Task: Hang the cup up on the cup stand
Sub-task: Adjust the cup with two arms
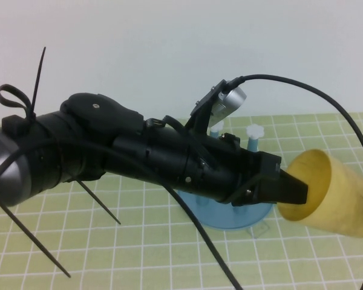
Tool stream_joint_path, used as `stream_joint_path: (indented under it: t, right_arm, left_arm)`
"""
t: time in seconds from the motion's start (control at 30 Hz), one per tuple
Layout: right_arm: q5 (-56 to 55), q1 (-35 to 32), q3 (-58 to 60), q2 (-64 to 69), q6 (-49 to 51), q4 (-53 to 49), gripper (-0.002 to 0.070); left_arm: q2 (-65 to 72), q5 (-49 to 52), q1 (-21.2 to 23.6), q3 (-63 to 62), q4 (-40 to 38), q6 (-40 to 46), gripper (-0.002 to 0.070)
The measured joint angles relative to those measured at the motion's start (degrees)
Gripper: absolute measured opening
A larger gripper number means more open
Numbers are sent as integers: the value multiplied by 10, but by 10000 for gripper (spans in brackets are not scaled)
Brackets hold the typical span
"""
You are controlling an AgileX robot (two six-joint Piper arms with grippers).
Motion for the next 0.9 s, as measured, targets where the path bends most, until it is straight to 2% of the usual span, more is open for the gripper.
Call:
stream_joint_path:
  t: [0.3, 0.53, 0.9]
  right_arm:
    - [16, 11, -66, 94, -13, 5, 683]
    - [12, 35, -74, 137, -76, 9, 692]
    - [-8, 51, -79, 189, -88, 20, 693]
  left_arm:
    - [0, -23, -6, 0, -14, 0, 8]
    - [7, -20, -6, 0, -14, 0, 8]
    - [19, -19, -6, 0, -37, 17, 8]
